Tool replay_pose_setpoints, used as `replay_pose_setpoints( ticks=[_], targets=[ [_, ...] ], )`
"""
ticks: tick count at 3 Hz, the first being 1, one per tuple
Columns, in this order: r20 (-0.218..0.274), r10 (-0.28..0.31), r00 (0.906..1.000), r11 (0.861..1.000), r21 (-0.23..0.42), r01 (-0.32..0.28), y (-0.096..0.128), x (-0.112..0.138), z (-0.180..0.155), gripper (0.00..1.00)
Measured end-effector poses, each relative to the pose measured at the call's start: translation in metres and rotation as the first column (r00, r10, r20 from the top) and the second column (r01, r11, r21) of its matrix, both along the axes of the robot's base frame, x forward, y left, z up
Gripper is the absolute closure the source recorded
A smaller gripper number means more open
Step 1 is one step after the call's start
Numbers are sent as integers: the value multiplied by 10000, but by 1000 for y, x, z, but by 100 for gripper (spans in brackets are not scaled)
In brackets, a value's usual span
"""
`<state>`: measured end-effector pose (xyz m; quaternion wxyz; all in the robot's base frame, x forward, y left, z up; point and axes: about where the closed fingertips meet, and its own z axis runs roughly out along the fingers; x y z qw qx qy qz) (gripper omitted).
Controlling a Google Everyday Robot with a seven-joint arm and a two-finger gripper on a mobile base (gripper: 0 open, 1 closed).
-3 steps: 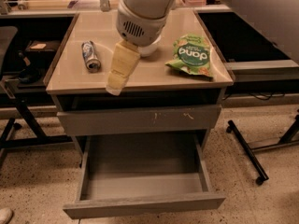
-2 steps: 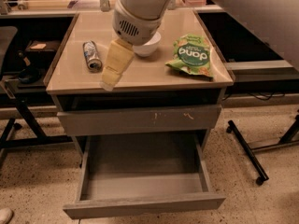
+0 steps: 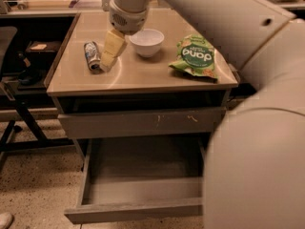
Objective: Place redbull can into middle drawer
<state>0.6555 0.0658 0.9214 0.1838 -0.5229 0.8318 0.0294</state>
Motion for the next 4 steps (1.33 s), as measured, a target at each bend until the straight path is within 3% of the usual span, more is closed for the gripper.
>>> replay_pose_setpoints(
  ticks=[1,2,4],
  targets=[
    [-892,118,9959,9948,-1002,-208,7,48,-45,0],
    [-893,-456,9950,9905,-1335,334,-12,79,-64,0],
    [-555,199,9983,9981,-570,-230,11,75,-47,0]
  ],
)
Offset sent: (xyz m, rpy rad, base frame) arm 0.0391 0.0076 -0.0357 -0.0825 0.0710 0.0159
